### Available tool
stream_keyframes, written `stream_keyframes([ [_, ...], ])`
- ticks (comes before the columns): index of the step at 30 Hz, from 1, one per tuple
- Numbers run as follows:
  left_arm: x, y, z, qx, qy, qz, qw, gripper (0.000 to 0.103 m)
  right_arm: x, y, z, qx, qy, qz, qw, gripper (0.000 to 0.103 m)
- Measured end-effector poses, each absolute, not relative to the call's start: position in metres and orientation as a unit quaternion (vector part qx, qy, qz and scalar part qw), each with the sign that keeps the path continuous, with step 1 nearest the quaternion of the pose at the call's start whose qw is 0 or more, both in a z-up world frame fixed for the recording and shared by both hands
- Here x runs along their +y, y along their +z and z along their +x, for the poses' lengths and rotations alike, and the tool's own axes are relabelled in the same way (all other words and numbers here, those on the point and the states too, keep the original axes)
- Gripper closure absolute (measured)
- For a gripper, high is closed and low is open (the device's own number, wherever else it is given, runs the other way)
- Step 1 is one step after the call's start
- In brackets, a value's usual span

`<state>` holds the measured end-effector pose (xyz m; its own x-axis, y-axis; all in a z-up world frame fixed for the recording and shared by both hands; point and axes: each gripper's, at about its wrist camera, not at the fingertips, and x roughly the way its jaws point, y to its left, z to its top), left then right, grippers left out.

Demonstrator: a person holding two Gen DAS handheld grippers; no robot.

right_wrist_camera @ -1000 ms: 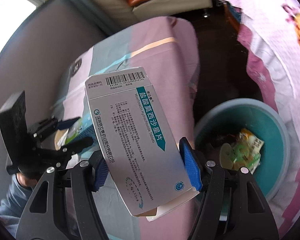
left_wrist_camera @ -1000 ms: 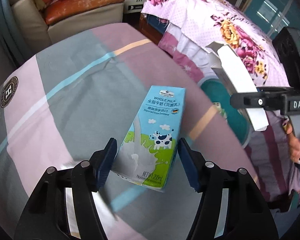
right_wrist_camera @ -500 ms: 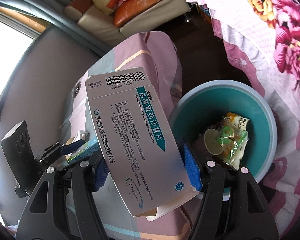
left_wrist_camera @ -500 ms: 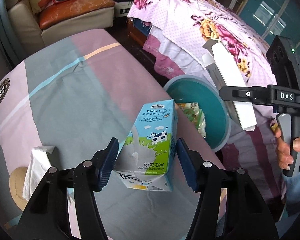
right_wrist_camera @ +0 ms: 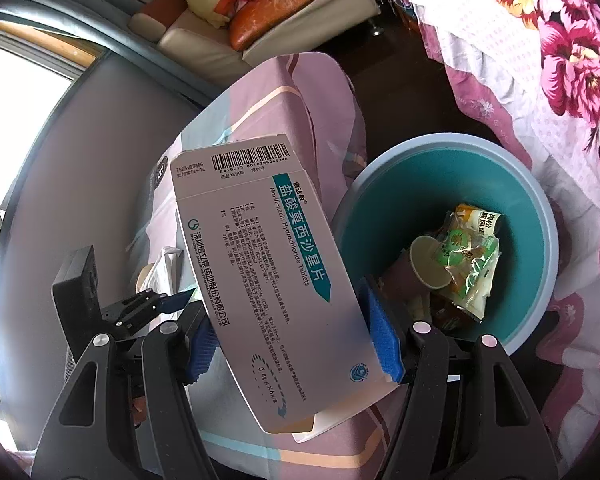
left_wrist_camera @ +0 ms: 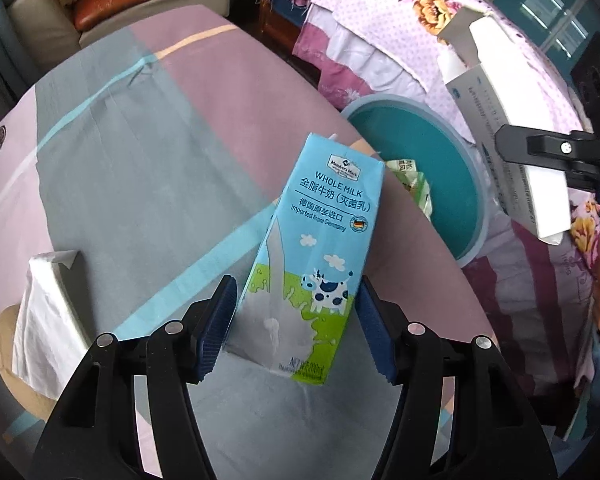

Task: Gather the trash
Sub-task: 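Carry the milk carton and the medicine box over the teal bin with both tools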

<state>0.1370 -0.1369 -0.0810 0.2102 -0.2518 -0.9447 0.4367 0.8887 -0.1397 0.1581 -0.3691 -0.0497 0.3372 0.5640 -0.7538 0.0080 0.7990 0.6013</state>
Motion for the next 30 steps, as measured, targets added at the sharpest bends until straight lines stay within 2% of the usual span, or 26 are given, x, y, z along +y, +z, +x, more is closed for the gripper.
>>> stream_keyframes([
  [5, -0.136, -0.087, 0.135, 0.586, -0.210, 0.076, 0.779, 0.044, -0.369, -0.045, 0.156, 0.540, 0.177, 0.264, 0.780, 0.041],
  [12, -0.135, -0.049, 0.121, 0.536, -0.203, 0.076, 0.816, 0.044, -0.378, -0.039, 0.156, 0.526, 0.169, 0.282, 0.785, 0.041],
  [21, -0.172, -0.024, 0.119, 0.514, -0.226, 0.080, 0.824, 0.044, -0.411, -0.027, 0.142, 0.495, 0.147, 0.308, 0.799, 0.041],
  [30, -0.219, -0.022, 0.119, 0.514, -0.243, 0.087, 0.818, 0.044, -0.452, -0.021, 0.120, 0.474, 0.097, 0.305, 0.820, 0.041],
])
